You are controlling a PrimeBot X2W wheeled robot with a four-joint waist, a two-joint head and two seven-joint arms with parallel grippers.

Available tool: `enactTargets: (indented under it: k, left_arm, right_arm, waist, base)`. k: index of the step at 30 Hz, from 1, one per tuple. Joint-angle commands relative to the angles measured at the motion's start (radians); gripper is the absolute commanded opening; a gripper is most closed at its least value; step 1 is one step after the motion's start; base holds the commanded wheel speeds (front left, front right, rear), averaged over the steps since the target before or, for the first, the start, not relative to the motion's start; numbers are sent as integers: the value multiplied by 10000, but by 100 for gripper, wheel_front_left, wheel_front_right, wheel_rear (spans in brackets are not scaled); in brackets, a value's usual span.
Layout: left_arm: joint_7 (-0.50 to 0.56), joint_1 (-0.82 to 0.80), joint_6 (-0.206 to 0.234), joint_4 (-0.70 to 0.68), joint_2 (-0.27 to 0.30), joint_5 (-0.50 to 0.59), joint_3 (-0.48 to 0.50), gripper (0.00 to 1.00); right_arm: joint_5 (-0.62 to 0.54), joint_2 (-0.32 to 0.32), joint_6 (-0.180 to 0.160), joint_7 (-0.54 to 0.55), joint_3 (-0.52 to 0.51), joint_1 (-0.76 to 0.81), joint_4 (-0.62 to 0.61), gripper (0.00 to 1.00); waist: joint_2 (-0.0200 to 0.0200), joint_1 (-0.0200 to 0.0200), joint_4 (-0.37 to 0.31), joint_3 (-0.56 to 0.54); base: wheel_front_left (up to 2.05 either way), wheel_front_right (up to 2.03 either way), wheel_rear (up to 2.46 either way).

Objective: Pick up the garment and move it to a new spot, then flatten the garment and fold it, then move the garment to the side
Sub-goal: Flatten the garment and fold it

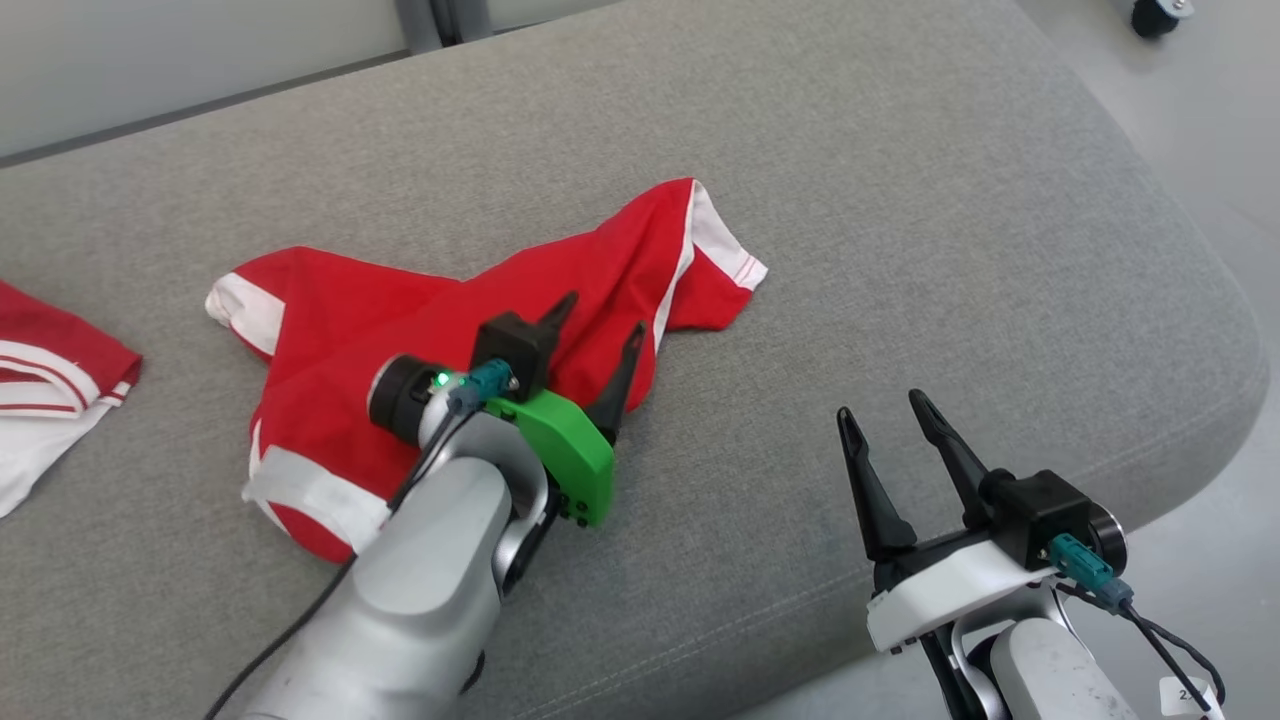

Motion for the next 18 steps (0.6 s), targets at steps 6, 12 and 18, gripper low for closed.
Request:
enactTargets:
  k: [6,12,18]
  left_arm:
    - [90,1126,395,-877,26,-770,-1143,100]
    - [365,1239,869,-431,37,-1154,-1876,100]
    - [238,906,1060,543,32,-1397,-1806,100]
  right_arm:
    - [-72,-23,-3,-32,63,223,84,100]
    - [-19,-22,-3,-32,141,51,60,100]
    - [8,-23,-3,-32,70,-13,-4,100]
  waist:
    - [-1,0,706,-714]
    - [-1,0,67,-447]
    - [-1,0,-433,-126]
  base:
    - [0,0,0]
    - [0,0,0]
    - [0,0,0]
